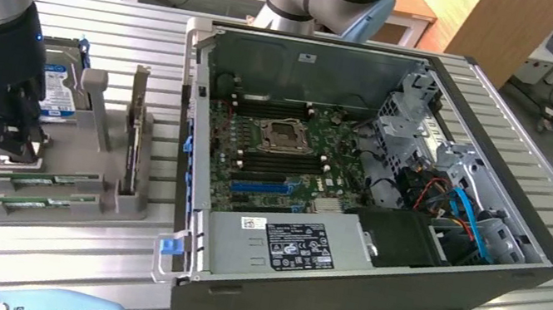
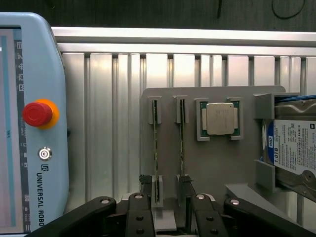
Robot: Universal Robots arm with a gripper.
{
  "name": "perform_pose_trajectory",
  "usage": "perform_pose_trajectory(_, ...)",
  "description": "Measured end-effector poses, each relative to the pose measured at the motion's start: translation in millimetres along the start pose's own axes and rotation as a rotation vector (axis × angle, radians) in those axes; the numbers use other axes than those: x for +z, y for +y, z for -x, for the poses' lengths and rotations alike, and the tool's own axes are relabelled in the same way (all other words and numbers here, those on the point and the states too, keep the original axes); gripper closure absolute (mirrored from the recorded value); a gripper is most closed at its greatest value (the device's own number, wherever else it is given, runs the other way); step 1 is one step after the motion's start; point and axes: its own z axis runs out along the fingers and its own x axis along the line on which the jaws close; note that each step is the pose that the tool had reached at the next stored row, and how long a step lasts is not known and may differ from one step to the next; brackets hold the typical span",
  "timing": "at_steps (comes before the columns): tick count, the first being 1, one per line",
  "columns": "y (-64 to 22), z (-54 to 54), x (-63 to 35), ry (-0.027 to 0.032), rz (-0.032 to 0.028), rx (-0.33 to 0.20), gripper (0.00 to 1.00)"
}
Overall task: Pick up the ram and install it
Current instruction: 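Pick up the ram and move it above insertion slot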
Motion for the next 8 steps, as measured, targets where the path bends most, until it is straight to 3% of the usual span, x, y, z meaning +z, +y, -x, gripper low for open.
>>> perform_pose_trajectory(8, -0.2, -0.1, 4.4, 0.0001, 0.0001, 0.0, 0.64)
